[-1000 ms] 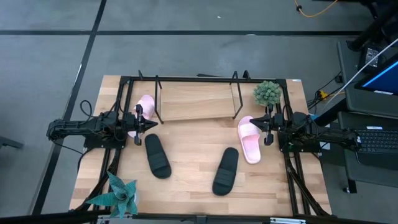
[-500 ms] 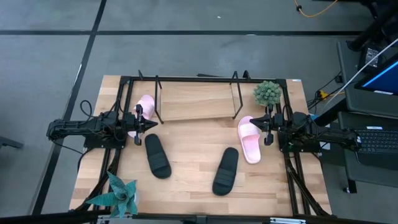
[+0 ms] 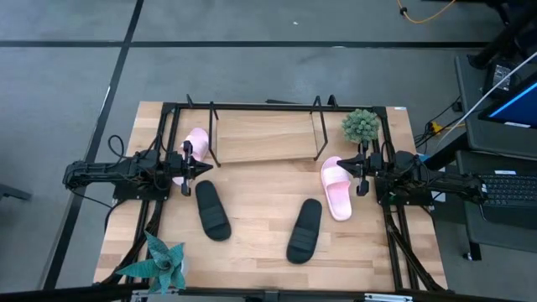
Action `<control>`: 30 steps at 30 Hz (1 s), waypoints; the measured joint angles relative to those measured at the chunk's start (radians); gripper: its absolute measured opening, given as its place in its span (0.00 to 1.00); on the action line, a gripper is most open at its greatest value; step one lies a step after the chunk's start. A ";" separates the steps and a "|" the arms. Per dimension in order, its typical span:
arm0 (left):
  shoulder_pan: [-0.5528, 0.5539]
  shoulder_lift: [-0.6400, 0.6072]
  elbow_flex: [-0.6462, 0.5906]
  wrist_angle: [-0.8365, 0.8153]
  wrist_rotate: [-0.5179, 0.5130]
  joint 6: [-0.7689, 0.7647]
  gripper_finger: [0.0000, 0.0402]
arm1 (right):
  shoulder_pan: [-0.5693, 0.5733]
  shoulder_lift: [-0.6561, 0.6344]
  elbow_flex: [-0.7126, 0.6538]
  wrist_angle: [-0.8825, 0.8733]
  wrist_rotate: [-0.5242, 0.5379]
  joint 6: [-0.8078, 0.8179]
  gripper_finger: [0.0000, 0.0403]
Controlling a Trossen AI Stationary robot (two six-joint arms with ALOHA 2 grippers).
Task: Pick and place slides into the shelf
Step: Put the right pink slide on the shelf
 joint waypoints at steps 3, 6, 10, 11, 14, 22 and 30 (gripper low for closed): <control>0.000 0.000 0.000 0.001 0.000 0.000 0.00 | 0.000 0.000 0.000 0.002 0.000 0.000 0.05; 0.000 0.000 0.000 0.002 0.000 0.000 0.00 | 0.000 0.000 0.000 0.025 0.000 0.002 0.05; 0.000 0.000 0.000 0.002 0.000 -0.019 0.00 | 0.000 0.000 0.000 0.051 0.000 0.001 0.05; 0.000 0.000 0.000 0.002 0.000 -0.020 0.00 | 0.000 0.000 0.000 0.053 0.000 0.001 0.05; 0.000 0.000 0.000 0.002 0.013 -0.019 0.00 | 0.000 0.000 0.000 0.057 0.000 0.001 0.05; 0.000 0.000 0.000 0.026 0.184 0.008 0.00 | 0.000 0.000 0.000 0.061 0.000 -0.004 0.05; 0.000 0.000 0.000 0.091 0.134 0.010 0.00 | 0.000 0.000 0.000 0.078 -0.069 0.026 0.05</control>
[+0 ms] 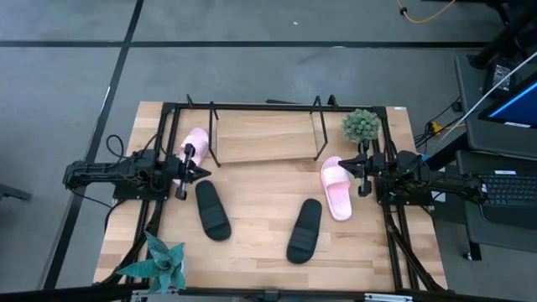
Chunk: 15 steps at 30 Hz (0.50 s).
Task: Pick and place slides into the shelf
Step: Put the right pink slide on the shelf
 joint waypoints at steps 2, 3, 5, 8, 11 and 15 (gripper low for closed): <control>0.000 0.000 0.000 0.037 -0.028 0.014 0.00 | 0.000 0.000 0.000 0.042 -0.046 0.036 0.05; 0.000 0.000 0.000 0.049 -0.027 0.028 0.00 | 0.000 0.000 0.000 0.056 -0.069 0.051 0.04; 0.000 0.000 0.000 0.052 -0.009 0.059 0.00 | 0.000 0.000 0.000 0.056 -0.105 0.043 0.02; 0.000 0.000 0.000 0.040 0.043 0.072 0.00 | 0.000 0.003 0.000 0.043 -0.115 0.026 0.01; 0.000 0.000 0.000 0.038 0.079 0.032 0.00 | 0.000 0.021 0.000 0.057 -0.114 0.026 0.01; 0.000 0.000 0.000 0.039 -0.033 -0.043 0.00 | 0.000 0.057 0.015 0.072 -0.082 0.026 0.01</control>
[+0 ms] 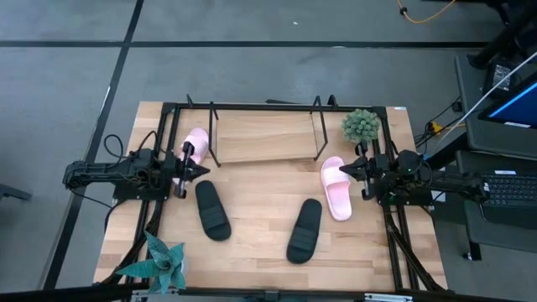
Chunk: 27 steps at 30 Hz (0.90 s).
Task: Pick and place slides into the shelf
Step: Put the right pink slide on the shelf
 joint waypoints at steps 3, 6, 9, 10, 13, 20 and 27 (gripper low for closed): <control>0.000 0.000 0.000 0.001 -0.032 -0.010 0.00 | 0.000 0.051 0.042 -0.009 0.061 0.038 0.01; 0.000 0.002 0.012 -0.001 -0.033 -0.011 0.00 | 0.000 0.124 0.090 -0.028 0.073 0.042 0.01; 0.000 0.014 0.039 -0.004 -0.033 -0.012 0.00 | 0.000 0.201 0.150 -0.077 0.073 0.015 0.00; 0.000 0.020 0.049 -0.008 -0.033 -0.014 0.00 | 0.000 0.224 0.174 -0.118 0.074 0.004 0.00; 0.000 0.045 0.095 -0.075 -0.028 -0.032 0.00 | 0.000 0.281 0.245 -0.254 0.074 -0.006 0.00; 0.000 0.145 0.197 -0.165 -0.021 -0.054 0.00 | 0.000 0.343 0.345 -0.345 0.074 -0.082 0.00; 0.000 0.237 0.268 -0.178 -0.017 -0.018 0.00 | 0.000 0.345 0.363 -0.408 0.075 -0.079 0.00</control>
